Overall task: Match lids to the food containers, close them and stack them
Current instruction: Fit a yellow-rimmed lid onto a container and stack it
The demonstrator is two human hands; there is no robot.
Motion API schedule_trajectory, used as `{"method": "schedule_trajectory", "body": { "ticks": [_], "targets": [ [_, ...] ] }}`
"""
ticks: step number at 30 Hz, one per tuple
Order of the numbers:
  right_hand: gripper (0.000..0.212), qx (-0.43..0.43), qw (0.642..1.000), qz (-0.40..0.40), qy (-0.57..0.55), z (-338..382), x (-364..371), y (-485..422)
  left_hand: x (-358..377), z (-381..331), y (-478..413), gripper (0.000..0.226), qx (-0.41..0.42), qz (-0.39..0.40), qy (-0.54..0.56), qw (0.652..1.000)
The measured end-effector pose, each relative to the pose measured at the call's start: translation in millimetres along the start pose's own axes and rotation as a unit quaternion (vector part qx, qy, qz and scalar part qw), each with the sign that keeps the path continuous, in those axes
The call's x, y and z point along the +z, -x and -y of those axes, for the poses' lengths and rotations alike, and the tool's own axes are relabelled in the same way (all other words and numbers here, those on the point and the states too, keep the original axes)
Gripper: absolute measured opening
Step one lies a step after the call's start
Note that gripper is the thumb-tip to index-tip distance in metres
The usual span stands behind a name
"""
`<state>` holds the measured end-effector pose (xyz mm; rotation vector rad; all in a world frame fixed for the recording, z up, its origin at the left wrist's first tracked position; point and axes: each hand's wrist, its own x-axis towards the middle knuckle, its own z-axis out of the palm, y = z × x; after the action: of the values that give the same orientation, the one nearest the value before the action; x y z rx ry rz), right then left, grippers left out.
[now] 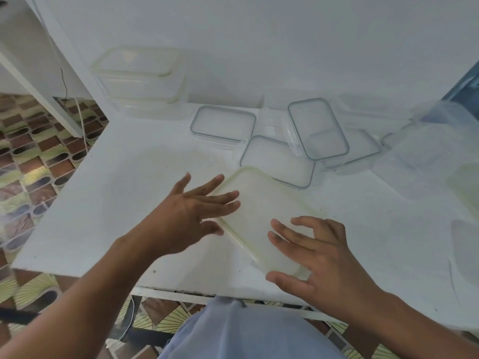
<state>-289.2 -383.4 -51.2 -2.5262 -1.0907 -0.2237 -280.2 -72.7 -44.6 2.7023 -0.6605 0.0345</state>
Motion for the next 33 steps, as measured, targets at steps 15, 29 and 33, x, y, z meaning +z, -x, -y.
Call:
{"method": "schedule_trajectory", "body": {
  "ticks": [15,29,33],
  "targets": [
    [0.071,-0.02,0.995,0.099,0.023,24,2,-15,-21,8,-56,0.056,-0.008,0.032,-0.058,0.998],
    [0.1,0.0,0.979,0.199,-0.031,-2,-12,-8,0,-67,23,0.097,-0.077,0.135,-0.004,0.988],
    [0.099,-0.019,0.983,0.181,-0.013,-6,-10,-7,12,-74,28,0.113,-0.059,0.111,-0.06,0.99]
  ]
}}
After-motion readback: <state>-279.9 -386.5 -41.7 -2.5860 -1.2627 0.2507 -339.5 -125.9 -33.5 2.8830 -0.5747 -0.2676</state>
